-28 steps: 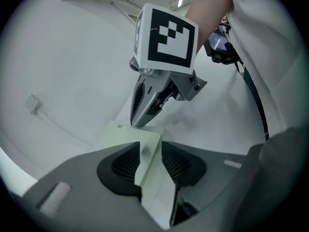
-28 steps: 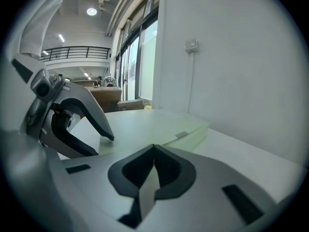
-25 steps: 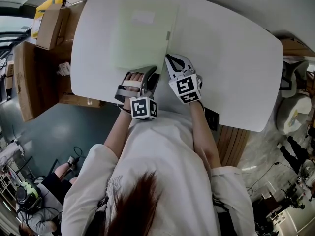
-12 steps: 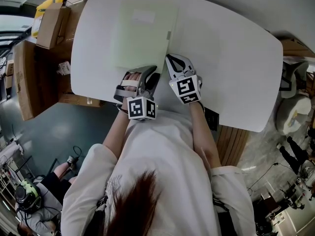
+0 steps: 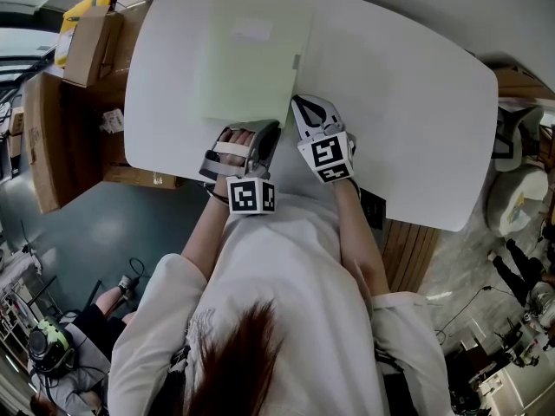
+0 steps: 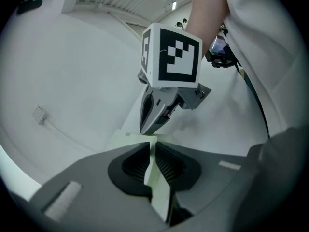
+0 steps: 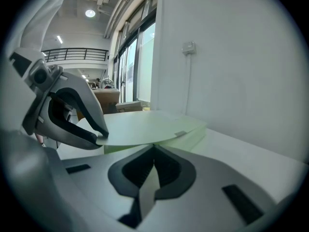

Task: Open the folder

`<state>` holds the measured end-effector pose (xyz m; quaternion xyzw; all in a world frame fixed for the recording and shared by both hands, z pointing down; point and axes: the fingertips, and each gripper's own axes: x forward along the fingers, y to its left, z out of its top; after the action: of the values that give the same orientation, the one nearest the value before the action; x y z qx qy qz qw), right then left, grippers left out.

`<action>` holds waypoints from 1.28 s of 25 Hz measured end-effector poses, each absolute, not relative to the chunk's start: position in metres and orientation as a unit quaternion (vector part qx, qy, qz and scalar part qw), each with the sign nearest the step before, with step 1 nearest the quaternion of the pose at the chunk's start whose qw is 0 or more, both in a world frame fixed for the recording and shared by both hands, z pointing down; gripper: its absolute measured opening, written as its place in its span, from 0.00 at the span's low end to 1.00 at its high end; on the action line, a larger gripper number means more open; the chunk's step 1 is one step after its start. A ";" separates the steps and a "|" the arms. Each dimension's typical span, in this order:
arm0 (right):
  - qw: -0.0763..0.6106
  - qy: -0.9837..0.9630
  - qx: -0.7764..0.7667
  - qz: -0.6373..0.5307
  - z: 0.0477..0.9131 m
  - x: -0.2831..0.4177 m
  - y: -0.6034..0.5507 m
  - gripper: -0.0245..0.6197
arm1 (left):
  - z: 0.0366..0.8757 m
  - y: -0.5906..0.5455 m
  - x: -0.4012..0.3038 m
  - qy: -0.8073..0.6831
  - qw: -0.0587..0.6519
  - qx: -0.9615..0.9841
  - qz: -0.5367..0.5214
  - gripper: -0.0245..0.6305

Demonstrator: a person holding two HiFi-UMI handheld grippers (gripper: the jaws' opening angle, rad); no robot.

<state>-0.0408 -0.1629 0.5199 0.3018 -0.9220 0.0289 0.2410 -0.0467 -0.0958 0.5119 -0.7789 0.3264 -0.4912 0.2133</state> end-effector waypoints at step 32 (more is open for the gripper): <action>0.218 -0.932 0.289 0.034 0.522 -0.054 -0.152 0.05 | 0.496 -0.103 -0.049 0.365 0.156 -0.791 -0.465 0.05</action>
<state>-0.0544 -0.1520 0.5222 0.2891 -0.9316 0.0340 0.2179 -0.0493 -0.1031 0.4964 -0.7915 0.3648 -0.4647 0.1565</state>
